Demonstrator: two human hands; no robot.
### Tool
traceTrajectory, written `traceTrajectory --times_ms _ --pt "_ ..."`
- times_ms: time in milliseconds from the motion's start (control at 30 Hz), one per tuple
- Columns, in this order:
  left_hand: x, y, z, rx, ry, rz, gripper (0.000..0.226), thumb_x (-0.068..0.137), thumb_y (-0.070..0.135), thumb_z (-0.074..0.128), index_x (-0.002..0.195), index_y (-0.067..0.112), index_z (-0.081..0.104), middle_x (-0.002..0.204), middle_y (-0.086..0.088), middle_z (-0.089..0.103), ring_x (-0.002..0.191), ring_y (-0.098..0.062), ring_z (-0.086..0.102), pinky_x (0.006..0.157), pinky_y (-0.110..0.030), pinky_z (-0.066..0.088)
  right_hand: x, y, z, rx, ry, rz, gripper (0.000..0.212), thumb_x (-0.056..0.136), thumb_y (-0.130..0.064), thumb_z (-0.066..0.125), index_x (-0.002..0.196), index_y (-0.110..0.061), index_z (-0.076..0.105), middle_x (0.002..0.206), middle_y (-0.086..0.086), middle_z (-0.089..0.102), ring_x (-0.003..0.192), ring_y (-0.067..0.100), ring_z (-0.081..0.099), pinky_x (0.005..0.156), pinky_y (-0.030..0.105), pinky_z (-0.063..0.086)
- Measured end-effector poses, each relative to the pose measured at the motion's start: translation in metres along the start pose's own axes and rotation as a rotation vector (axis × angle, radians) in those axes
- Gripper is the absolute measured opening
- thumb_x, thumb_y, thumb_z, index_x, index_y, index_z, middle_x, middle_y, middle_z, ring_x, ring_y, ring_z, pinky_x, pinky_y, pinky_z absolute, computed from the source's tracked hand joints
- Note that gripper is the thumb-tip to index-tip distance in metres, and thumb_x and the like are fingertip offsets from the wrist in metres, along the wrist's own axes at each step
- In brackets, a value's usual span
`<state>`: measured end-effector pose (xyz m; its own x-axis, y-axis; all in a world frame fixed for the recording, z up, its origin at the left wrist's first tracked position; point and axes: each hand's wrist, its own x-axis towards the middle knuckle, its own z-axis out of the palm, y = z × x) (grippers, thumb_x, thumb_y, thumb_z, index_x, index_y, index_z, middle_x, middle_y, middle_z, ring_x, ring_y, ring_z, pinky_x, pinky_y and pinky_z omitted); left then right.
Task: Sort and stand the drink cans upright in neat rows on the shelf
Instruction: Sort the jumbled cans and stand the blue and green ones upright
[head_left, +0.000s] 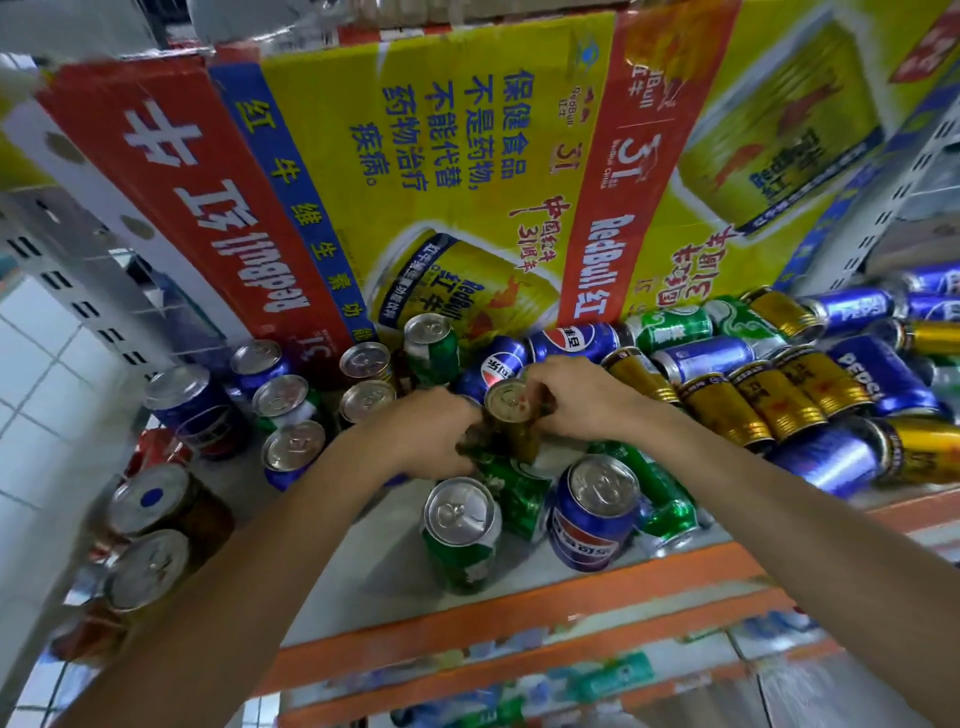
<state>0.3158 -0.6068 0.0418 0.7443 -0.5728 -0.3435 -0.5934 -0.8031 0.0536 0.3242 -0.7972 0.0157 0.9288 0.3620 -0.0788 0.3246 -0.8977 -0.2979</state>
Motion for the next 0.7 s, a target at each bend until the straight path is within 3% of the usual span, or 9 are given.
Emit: traceTrajectory --times_ms 67,200,267,367,433,600,700 --pt "0.001 0.001 -0.003 -0.004 -0.144 0.003 0.035 0.088 0.026 0.062 0.120 0.012 0.055 0.099 -0.006 0.060 0.086 -0.021 0.056 0.068 -0.029 0.043 -0.002 0.004 -0.005 0.038 -0.013 -0.004 0.028 0.081 -0.022 0.069 0.105 -0.015 0.055 0.101 0.004 0.056 0.094 0.022 0.055 0.078 0.033 0.046" --pt "0.011 -0.002 -0.004 -0.033 -0.268 -0.006 0.050 0.088 0.020 0.063 0.134 0.020 0.043 0.125 -0.005 0.055 0.106 -0.021 0.055 0.078 -0.027 0.042 -0.007 0.033 -0.014 0.116 0.017 0.112 0.041 0.085 -0.023 0.068 0.121 -0.017 0.050 0.113 0.004 0.057 0.104 0.023 0.056 0.088 0.037 0.048" --pt "0.017 -0.004 -0.001 -0.045 -0.292 -0.028 0.056 0.085 0.022 0.068 0.134 0.021 0.041 0.128 -0.003 0.053 0.105 -0.019 0.053 0.078 -0.027 0.041 -0.009 0.057 -0.019 0.052 0.049 0.190 0.040 0.085 -0.026 0.067 0.120 -0.018 0.051 0.122 0.007 0.054 0.110 0.024 0.053 0.089 0.033 0.046" --pt "0.022 -0.004 0.001 -0.043 -0.319 -0.074 0.063 0.082 0.023 0.073 0.134 0.024 0.038 0.131 -0.001 0.051 0.102 -0.017 0.051 0.078 -0.028 0.042 -0.012 0.086 -0.025 -0.016 0.046 0.240 0.039 0.085 -0.027 0.066 0.120 -0.016 0.053 0.120 0.010 0.053 0.113 0.027 0.051 0.083 0.029 0.041" --pt "0.022 -0.003 0.003 -0.055 -0.327 -0.117 0.065 0.082 0.024 0.073 0.136 0.023 0.037 0.135 -0.002 0.048 0.110 -0.019 0.050 0.080 -0.026 0.040 -0.011 0.100 -0.026 -0.034 -0.014 0.241 0.043 0.085 -0.028 0.066 0.123 -0.017 0.050 0.122 0.011 0.052 0.115 0.028 0.048 0.087 0.030 0.041" --pt "0.020 0.001 0.004 -0.004 -0.264 -0.136 0.064 0.081 0.027 0.074 0.138 0.020 0.046 0.135 -0.003 0.050 0.116 -0.022 0.050 0.087 -0.028 0.042 0.001 0.102 -0.029 -0.103 -0.057 0.086 0.050 0.084 -0.035 0.067 0.128 -0.018 0.050 0.128 0.010 0.049 0.119 0.027 0.044 0.097 0.032 0.037" --pt "0.012 0.001 0.000 -0.039 -0.192 -0.151 0.062 0.076 0.031 0.078 0.132 0.022 0.051 0.127 0.001 0.056 0.109 -0.017 0.054 0.087 -0.028 0.046 0.008 0.091 -0.030 -0.088 -0.108 -0.040 0.045 0.087 -0.035 0.064 0.126 -0.018 0.052 0.125 0.009 0.051 0.116 0.026 0.048 0.092 0.033 0.042"
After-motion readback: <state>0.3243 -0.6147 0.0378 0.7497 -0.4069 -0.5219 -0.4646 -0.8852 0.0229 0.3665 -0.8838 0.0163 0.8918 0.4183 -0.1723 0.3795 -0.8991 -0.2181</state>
